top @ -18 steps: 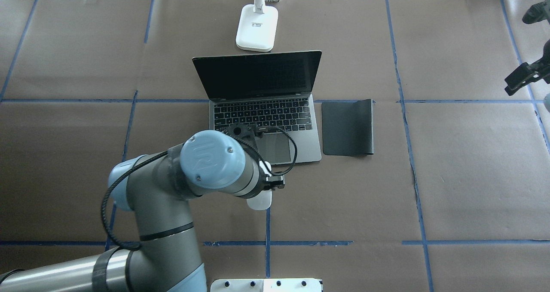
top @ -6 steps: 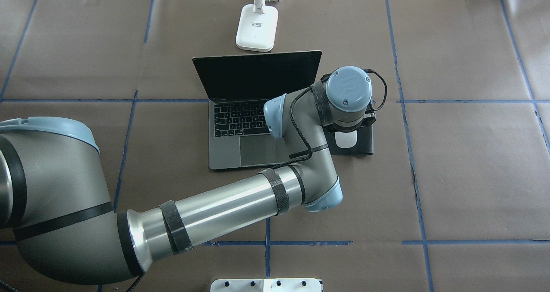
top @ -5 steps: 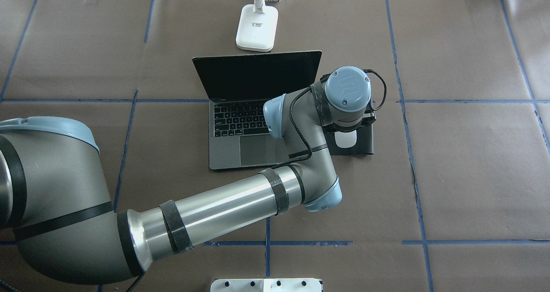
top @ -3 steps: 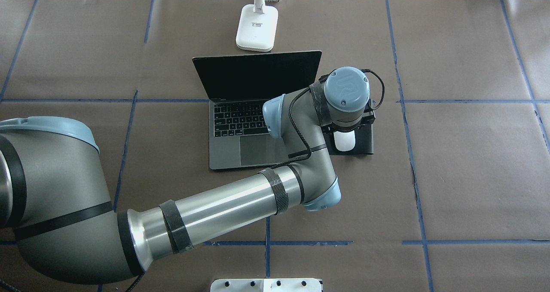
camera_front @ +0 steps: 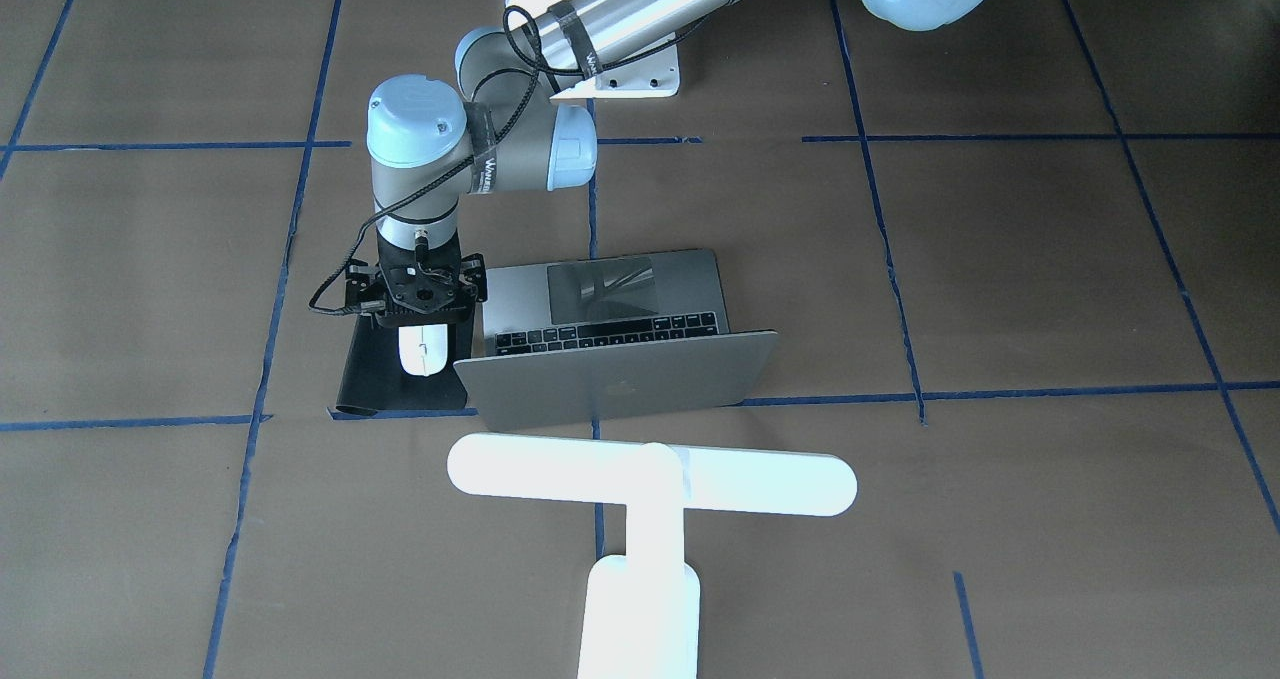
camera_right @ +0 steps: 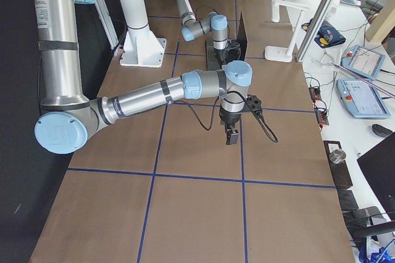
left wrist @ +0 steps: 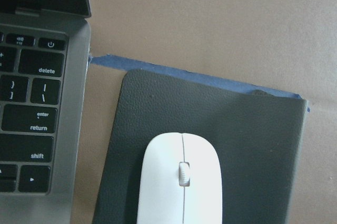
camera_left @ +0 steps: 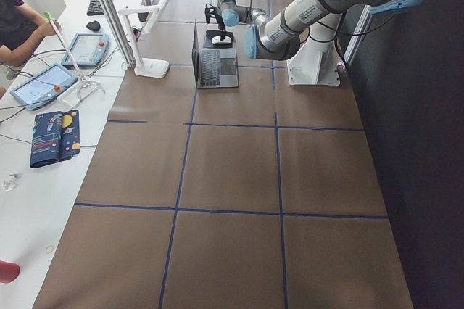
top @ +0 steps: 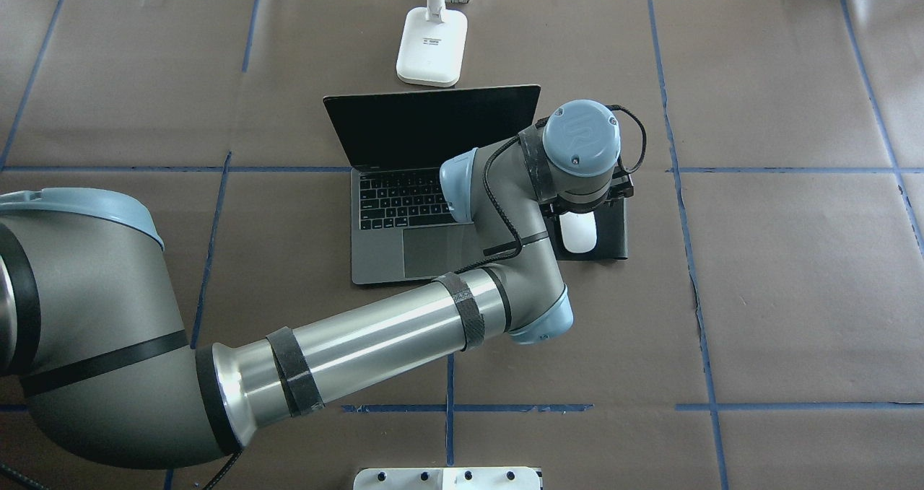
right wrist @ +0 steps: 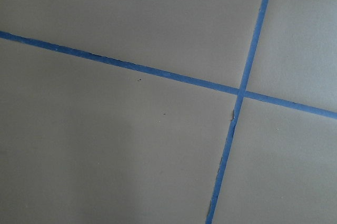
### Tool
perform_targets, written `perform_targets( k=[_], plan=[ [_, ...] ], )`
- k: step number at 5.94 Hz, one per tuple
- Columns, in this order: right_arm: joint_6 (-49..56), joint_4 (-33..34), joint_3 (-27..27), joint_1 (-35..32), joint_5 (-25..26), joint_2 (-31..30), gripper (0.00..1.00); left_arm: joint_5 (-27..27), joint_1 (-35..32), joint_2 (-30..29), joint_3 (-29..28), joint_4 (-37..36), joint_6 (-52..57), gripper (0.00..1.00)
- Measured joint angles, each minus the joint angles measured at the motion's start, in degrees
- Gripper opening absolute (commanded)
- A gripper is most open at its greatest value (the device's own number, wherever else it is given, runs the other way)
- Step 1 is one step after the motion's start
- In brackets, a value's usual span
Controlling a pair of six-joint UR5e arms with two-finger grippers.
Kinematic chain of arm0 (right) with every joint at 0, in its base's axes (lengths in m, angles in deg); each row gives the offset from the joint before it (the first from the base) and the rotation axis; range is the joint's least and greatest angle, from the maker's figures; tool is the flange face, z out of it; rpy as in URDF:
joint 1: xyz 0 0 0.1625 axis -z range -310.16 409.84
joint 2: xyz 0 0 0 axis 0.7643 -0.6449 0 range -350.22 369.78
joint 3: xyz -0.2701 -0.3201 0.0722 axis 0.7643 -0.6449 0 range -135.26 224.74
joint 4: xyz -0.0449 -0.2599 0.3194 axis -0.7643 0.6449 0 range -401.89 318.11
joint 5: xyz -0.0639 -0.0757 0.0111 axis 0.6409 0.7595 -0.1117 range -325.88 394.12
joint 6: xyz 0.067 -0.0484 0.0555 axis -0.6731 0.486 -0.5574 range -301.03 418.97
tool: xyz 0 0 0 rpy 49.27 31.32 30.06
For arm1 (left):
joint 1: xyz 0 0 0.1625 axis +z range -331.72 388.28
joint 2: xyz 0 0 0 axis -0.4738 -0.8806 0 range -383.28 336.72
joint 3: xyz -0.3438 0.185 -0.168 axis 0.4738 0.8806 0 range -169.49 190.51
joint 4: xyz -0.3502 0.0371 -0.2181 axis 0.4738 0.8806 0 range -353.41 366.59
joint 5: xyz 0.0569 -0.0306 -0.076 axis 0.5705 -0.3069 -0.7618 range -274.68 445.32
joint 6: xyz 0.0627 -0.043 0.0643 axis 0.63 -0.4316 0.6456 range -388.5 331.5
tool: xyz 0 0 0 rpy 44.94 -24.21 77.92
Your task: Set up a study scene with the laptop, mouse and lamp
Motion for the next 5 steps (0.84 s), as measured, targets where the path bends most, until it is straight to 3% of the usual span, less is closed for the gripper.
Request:
perform_targets(
  k=[2, 3, 5],
  plan=[
    [0.02, 0.00, -0.05, -0.14, 0.03, -0.01, 1.00, -6.56, -2.45, 1.00, 1.92, -0.84, -0.29, 1.00],
    [0.02, 0.00, -0.04, -0.31, 0.04, 0.00, 1.00, -10.03, -3.58, 4.67, 8.11, -3.25, -0.27, 1.00],
    [0.22, 0.00, 0.02, -0.50, 0.03, -0.13, 1.00, -13.81, -5.86, 18.79, 30.45, -12.24, 0.41, 1.00]
  ],
)
